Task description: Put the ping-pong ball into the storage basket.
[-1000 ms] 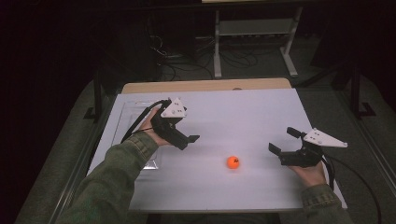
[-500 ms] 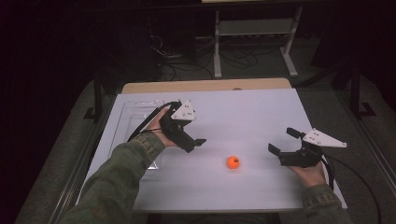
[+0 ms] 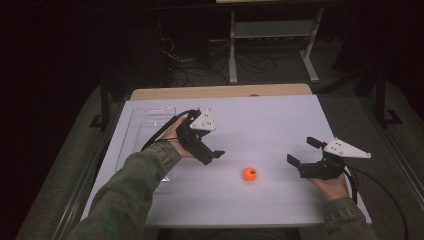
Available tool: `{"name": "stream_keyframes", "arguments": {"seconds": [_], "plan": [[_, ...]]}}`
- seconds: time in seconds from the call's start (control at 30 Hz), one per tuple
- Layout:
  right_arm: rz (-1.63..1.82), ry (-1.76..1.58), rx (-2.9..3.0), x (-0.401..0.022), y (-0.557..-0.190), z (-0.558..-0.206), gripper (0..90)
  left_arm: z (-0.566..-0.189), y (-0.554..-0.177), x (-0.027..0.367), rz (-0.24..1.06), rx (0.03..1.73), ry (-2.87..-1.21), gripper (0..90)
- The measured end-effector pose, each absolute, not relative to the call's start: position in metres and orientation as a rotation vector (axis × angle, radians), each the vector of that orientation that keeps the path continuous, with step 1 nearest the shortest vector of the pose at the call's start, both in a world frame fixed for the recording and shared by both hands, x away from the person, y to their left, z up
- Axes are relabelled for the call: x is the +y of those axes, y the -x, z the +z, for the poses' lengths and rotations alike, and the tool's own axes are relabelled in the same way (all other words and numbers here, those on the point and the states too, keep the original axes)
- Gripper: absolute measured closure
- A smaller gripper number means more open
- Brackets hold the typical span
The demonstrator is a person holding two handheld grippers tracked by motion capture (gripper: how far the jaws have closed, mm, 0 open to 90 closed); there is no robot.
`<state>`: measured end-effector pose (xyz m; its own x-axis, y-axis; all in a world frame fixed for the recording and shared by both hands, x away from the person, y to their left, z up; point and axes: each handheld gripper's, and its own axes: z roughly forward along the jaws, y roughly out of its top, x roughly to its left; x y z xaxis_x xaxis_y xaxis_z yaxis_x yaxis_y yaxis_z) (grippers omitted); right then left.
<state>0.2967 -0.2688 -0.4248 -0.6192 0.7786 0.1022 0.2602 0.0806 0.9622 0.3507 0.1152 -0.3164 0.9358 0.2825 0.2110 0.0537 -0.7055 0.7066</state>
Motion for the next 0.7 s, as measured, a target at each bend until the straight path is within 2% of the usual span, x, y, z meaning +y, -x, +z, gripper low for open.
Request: {"name": "stream_keyframes", "arguments": {"seconds": [0.7], "plan": [[1.565, -1.016, 1.926, -0.268, -0.296, -0.425, 0.0, -0.328, -0.353, 0.100, 0.330, 0.191, -2.394, 0.0]]}}
